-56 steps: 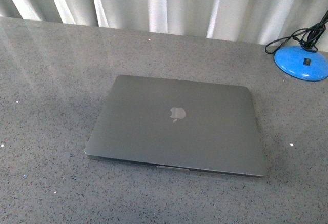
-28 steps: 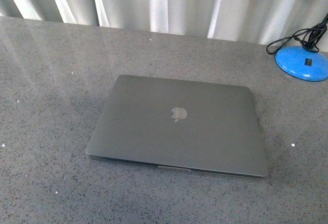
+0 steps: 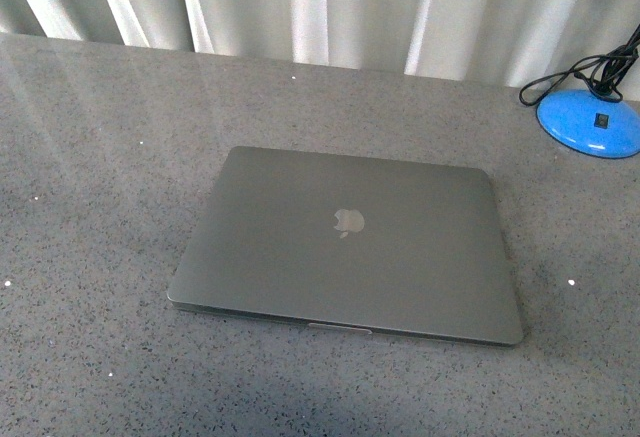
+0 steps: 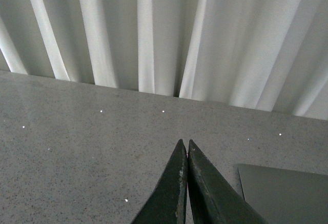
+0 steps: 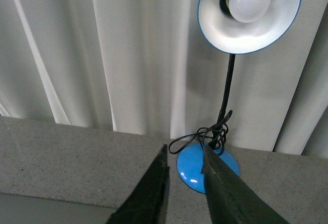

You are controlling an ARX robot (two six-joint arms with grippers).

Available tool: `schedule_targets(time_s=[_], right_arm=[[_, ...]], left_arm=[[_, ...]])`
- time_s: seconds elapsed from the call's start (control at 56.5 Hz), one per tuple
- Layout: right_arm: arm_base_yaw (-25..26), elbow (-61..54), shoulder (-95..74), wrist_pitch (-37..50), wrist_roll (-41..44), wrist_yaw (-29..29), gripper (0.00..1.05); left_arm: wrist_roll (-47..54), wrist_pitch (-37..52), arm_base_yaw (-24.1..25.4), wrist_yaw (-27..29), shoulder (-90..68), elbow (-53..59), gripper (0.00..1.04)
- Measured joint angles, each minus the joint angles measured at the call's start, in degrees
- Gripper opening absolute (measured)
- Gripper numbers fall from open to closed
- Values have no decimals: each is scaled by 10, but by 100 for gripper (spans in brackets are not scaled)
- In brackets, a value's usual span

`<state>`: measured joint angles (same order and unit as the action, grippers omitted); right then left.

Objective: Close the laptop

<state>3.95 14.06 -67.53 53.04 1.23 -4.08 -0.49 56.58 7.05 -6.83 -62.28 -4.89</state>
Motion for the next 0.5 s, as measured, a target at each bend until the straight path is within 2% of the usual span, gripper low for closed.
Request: schedule_targets(time_s=[0.071,0.159,0.23,0.425,0.496], right_arm=[[-21,-21,28,-8,-2,35,1],[-37,-46,66,-22,-2,35,1],[-38,-59,90,-33,-2,36,1],[-39,-90,158,-71,-2,37,1],[-38,-109,162,-46,-2,39,1]], left_arm=[[0,-27,-9,9,37,11,4],[0,-59,-19,18,81,21,4],[0,-93,-49,63,122,29,4],[1,-163,-70,67,205,37,4],[1,-187,-70,68,233,38,4]])
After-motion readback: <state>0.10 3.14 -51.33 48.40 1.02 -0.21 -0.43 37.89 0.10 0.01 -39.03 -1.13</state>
